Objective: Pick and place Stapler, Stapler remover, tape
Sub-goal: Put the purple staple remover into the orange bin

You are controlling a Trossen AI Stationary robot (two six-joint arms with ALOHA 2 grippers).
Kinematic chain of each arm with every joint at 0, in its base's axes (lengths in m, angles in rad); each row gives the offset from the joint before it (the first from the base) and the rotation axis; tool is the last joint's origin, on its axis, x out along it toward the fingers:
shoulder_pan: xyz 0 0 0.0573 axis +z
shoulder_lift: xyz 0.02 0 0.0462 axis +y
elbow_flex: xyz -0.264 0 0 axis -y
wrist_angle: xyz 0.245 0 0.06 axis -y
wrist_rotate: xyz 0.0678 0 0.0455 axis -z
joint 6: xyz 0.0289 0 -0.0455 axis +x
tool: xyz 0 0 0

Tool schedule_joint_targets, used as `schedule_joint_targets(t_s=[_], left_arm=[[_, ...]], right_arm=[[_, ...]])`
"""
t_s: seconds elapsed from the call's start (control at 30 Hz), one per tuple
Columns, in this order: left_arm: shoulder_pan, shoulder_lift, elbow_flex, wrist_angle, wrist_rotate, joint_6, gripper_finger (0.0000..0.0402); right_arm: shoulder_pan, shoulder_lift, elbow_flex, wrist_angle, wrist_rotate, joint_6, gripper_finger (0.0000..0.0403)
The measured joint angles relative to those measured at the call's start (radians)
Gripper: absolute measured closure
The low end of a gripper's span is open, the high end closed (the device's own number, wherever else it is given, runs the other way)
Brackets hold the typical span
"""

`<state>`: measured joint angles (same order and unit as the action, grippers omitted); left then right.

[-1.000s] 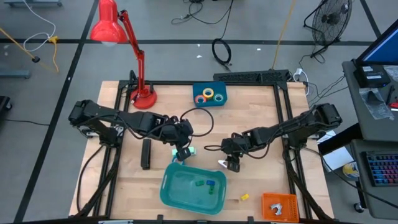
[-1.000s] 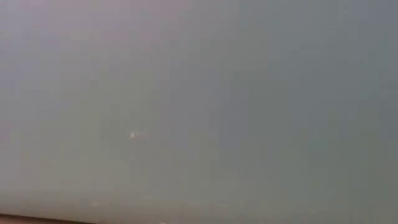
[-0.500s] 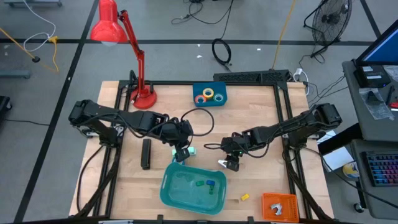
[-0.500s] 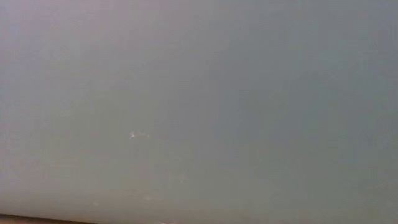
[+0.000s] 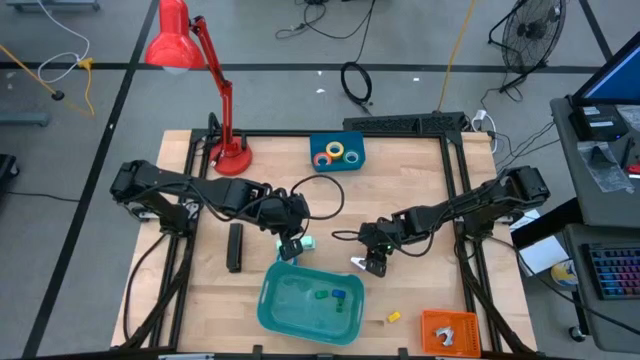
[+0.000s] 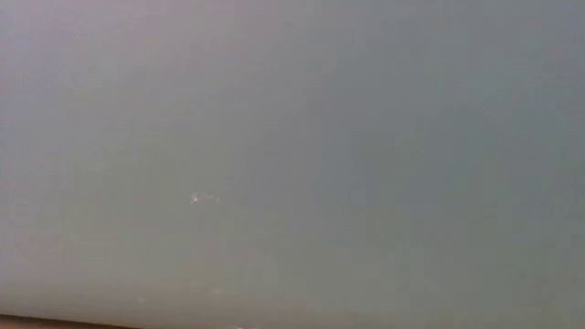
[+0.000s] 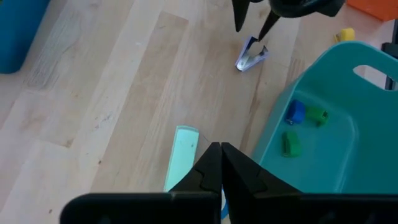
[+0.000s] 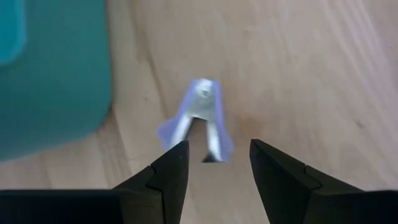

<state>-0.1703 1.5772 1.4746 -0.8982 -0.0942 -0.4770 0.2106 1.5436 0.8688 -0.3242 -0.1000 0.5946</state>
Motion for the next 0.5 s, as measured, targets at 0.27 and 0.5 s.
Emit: schedule_joint_targets(t_s=[0.27, 0.5], left_arm=[[0.006, -0.002, 0.0, -0.005, 0.0, 0.0, 0.0388], [0.006, -0.002, 0.0, -0.005, 0.0, 0.001, 0.0388]], right_arm=[[0.013, 0.0, 0.0, 0.024, 0.02, 0.019, 0.0238], [0.014, 0.003, 0.0, 0.045, 0.02, 0.043, 0.0238]])
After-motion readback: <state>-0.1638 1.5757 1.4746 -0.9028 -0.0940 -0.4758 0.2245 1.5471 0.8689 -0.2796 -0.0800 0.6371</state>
